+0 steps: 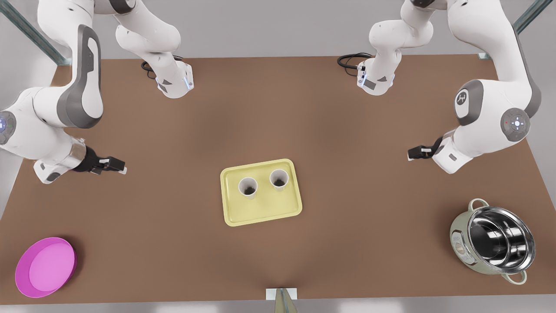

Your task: Use the left arm to pick up the white IKEA cup from the tray and place it on the middle-left position; use the right arm to pick up the white IKEA cup from the tray and place it on the middle-right position

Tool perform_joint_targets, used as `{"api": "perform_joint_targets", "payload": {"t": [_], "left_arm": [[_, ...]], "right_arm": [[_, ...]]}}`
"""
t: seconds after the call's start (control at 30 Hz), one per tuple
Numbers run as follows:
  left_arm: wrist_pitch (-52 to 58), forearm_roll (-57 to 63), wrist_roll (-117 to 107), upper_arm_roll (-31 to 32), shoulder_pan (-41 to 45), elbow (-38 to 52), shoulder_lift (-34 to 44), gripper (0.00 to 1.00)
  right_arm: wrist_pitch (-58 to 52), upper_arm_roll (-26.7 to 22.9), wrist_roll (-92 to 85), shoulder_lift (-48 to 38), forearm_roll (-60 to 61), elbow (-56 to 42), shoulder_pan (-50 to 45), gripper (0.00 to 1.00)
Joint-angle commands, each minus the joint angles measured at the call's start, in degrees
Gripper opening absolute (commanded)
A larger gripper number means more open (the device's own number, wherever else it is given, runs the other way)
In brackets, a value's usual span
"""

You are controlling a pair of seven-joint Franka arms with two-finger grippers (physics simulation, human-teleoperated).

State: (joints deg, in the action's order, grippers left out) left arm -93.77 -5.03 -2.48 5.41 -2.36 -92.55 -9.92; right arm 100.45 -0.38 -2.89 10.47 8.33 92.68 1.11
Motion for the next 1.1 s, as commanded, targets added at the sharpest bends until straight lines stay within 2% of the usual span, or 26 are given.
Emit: {"api": "perform_joint_targets", "payload": {"t": [0.0,0.07,0.1,0.13,0.23,0.37,0.43,0.53,0.57,0.7,0.83,1.07], "left_arm": [[-6.0,0.0,-0.1,0.0,0.1,-0.4,0.3,1.0],[-6.4,-0.4,0.5,0.0,1.0,1.3,-0.4,1.0],[-8.4,-0.8,0.5,0.4,3.1,2.8,-4.2,1.0],[-8.2,0.7,-1.7,0.6,7.0,6.0,-5.3,1.0],[-8.6,10.2,-32.8,0.6,27.5,7.4,-10.0,1.0],[-9.5,7.6,-34.8,0.0,27.8,10.8,-18.4,1.0],[-13.9,7.6,-35.3,0.0,27.9,11.2,-20.3,1.0],[-15.7,7.5,-38.6,0.5,29.4,12.6,-22.4,1.0],[-16.2,7.6,-40.2,0.5,30.4,12.5,-23.0,1.0],[-22.7,7.5,-45.5,0.5,32.5,11.2,-24.5,1.0],[-23.9,7.6,-48.9,0.5,35.0,10.0,-24.4,1.0],[-28.9,7.5,-52.6,0.5,37.0,9.7,-25.5,1.0]], "right_arm": [[7.2,0.0,-1.0,0.6,0.4,0.0,-0.8,1.0],[7.2,0.0,-1.1,0.6,0.4,0.0,-0.8,1.0],[7.2,0.0,-1.1,0.6,0.2,0.0,-0.9,1.0],[7.2,0.0,-1.2,0.6,0.0,0.0,-1.0,1.0],[6.2,1.3,-0.1,0.8,0.8,-2.2,-8.0,1.0],[7.0,2.6,4.1,4.3,0.4,-3.5,-19.0,1.0],[7.2,3.2,4.8,8.4,0.4,-7.0,-22.6,1.0],[8.5,3.2,9.2,19.2,0.4,-20.4,-25.6,1.0],[9.0,3.3,9.8,21.0,0.2,-21.6,-26.5,1.0],[13.0,3.2,9.7,25.8,-2.1,-21.6,-27.8,1.0],[13.1,2.8,9.7,28.1,-6.9,-21.6,-27.7,1.0],[12.9,2.9,9.7,29.2,-9.0,-20.7,-27.9,1.0]]}}
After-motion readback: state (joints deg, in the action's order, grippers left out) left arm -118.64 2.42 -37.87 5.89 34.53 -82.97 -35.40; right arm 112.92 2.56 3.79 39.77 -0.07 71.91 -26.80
